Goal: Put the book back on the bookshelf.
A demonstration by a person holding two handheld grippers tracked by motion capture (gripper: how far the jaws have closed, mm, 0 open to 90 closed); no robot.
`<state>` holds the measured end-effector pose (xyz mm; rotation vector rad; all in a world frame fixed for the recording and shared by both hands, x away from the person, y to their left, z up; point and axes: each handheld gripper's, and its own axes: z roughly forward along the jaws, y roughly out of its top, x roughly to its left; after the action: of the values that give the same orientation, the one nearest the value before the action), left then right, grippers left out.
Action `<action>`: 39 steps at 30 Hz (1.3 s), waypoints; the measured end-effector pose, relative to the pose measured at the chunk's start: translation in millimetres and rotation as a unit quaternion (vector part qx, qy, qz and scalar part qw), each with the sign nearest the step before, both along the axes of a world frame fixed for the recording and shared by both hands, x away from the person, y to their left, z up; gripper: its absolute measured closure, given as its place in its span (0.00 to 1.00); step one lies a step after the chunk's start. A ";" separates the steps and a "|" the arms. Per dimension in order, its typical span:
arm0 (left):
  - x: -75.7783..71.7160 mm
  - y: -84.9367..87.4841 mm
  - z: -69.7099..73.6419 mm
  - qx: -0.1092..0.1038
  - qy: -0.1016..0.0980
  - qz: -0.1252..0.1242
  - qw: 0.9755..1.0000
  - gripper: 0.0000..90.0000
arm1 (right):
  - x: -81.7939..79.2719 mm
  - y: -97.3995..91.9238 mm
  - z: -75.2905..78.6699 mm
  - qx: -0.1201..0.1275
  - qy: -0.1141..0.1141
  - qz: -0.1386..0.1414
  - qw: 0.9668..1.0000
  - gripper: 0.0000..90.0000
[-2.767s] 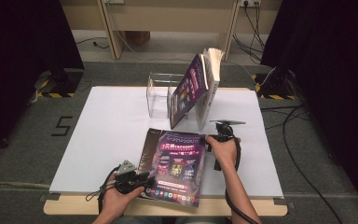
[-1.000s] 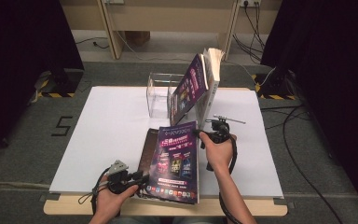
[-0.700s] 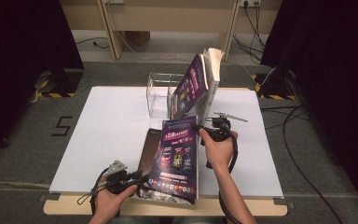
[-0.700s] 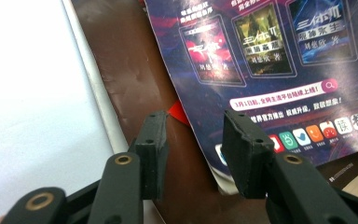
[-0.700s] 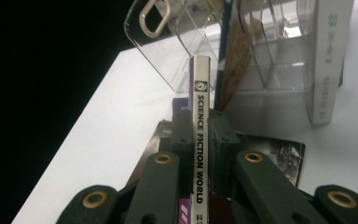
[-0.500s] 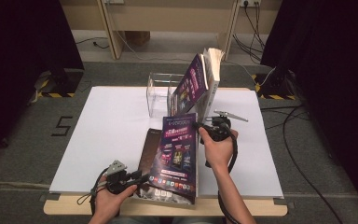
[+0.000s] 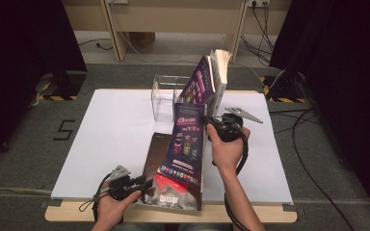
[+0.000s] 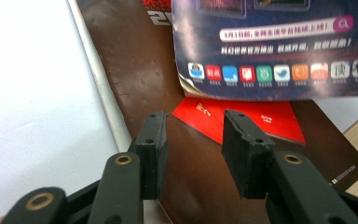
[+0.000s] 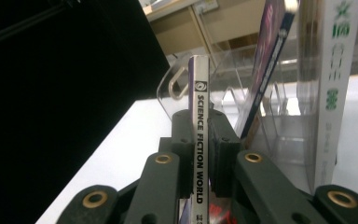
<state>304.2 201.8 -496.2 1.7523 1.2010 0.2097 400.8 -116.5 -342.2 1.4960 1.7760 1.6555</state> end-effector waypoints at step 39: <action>-0.1 2.0 -1.3 0.003 -0.005 0.005 1.000 0.67 | 7.7 9.6 58.9 0.027 -0.093 -0.015 0.995 0.93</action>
<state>304.1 203.9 -497.5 1.7484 1.2031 0.2267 408.5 -106.9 -283.3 1.3346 1.6154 1.7767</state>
